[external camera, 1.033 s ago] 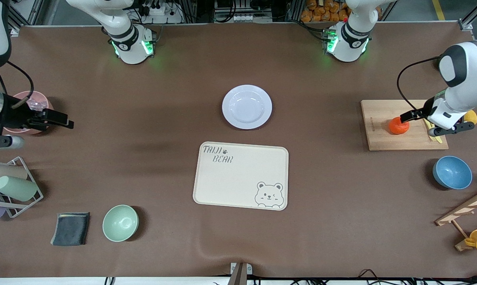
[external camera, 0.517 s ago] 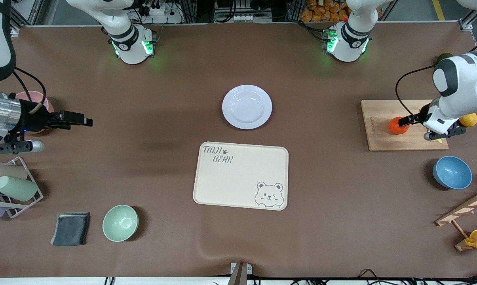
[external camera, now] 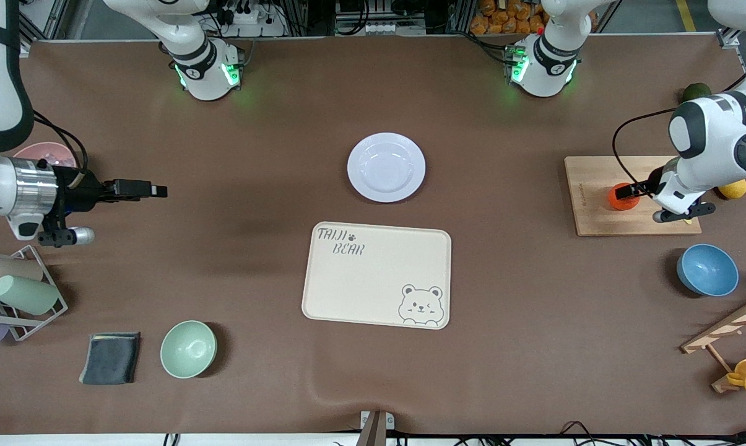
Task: Place orange and plate with both arms
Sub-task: 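Grasp the orange with the left gripper while the right gripper reaches inward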
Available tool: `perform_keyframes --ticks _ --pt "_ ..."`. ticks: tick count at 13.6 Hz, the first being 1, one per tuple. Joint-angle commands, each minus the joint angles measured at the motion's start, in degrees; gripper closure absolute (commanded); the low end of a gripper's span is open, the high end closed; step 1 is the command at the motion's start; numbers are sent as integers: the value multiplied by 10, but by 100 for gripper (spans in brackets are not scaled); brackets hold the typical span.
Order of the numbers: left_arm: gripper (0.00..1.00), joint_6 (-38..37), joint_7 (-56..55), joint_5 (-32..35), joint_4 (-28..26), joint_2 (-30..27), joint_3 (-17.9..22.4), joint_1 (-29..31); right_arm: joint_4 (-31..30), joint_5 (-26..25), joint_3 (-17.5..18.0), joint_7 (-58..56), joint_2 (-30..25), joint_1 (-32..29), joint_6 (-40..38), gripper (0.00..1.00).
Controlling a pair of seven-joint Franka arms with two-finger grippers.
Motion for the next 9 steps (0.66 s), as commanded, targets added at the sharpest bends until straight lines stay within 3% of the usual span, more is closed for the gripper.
perform_keyframes --ticks 1,5,7,8,9 --pt "0 10 3 4 6 13 -6 8 -27 33 1 -4 -4 -12 -4 0" --pt "0 27 3 4 5 34 -6 8 -36 48 2 -25 4 -12 -4 0" --pt "0 28 4 4 6 40 -6 8 -70 107 1 -64 10 -25 -1 0" --pt "20 28 5 4 6 41 -6 10 -88 127 1 -79 16 -31 -1 0" --pt "48 28 5 5 7 41 -6 10 -103 144 1 -100 20 -36 1 0"
